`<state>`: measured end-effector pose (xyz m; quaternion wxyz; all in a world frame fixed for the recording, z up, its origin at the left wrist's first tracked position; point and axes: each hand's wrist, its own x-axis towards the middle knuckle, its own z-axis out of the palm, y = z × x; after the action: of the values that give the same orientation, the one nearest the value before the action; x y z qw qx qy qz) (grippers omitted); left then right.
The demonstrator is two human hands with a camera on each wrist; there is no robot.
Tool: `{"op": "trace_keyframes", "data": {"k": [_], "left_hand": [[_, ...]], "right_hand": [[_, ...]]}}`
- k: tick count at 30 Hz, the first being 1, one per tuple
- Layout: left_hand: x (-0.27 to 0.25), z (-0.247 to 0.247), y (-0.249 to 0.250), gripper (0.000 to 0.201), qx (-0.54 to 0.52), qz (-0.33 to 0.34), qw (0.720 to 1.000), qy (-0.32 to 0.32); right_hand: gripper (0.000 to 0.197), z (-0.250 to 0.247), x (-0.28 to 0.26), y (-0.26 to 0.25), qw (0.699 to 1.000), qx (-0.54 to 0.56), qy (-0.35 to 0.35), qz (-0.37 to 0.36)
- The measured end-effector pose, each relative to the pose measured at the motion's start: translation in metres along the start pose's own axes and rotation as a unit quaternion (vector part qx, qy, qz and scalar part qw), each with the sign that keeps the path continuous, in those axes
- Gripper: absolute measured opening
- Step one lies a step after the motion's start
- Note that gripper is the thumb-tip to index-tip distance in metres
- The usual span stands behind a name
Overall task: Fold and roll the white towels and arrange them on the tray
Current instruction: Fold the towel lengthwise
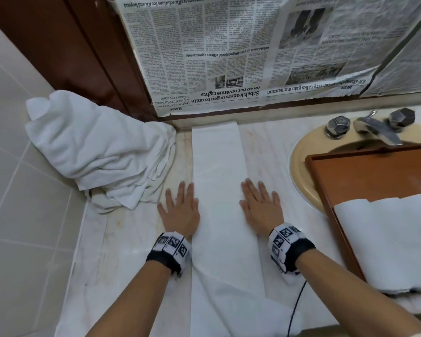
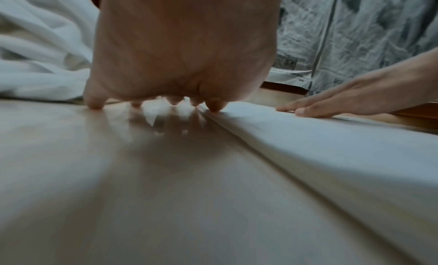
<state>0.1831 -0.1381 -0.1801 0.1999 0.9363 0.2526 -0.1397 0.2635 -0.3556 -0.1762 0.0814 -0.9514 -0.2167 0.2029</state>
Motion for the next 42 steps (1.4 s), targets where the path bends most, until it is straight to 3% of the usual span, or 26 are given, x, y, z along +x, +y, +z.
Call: {"op": "trace_keyframes", "data": {"k": [4,8,14,18,25,29,32,37,40,42], "left_hand": [[-0.044,0.01,-0.004,0.051,0.021,0.067,0.997,-0.026],[-0.056,0.021,-0.009,0.055,0.053,0.07,0.996,-0.019],[-0.03,0.019,0.011,0.052,0.045,0.059,0.997,-0.006],[-0.002,0.012,0.027,0.052,0.047,0.05,0.998,-0.015],[0.041,-0.009,0.036,0.053,0.029,0.076,0.996,-0.033],[0.019,-0.011,0.013,0.055,-0.075,0.168,0.982,0.042],[-0.02,0.006,-0.007,0.048,-0.132,0.24,0.962,0.026],[-0.065,0.021,-0.002,0.044,-0.083,0.245,0.965,-0.03],[-0.071,0.018,0.007,0.018,-0.085,0.247,0.965,0.003],[-0.078,0.014,0.011,0.013,-0.119,0.243,0.962,0.025]], "right_hand": [[0.064,0.012,-0.036,-0.003,0.997,0.01,0.026,-0.073],[0.061,0.026,-0.053,0.0,0.995,-0.034,0.01,-0.097],[0.081,0.007,-0.017,0.008,0.994,-0.052,-0.01,-0.093],[0.057,-0.005,0.015,0.012,0.997,-0.045,-0.01,-0.063],[0.054,-0.033,0.049,0.025,0.999,0.012,0.013,-0.035],[0.05,-0.033,0.007,0.034,0.992,0.106,0.047,-0.051],[0.046,-0.015,-0.045,0.035,0.987,0.139,0.025,-0.08],[0.044,0.01,-0.105,0.027,0.99,0.12,-0.003,-0.069],[0.029,0.014,-0.117,0.016,0.997,0.065,-0.004,-0.048],[0.021,0.011,-0.122,0.009,0.998,0.053,-0.011,-0.037]]}}
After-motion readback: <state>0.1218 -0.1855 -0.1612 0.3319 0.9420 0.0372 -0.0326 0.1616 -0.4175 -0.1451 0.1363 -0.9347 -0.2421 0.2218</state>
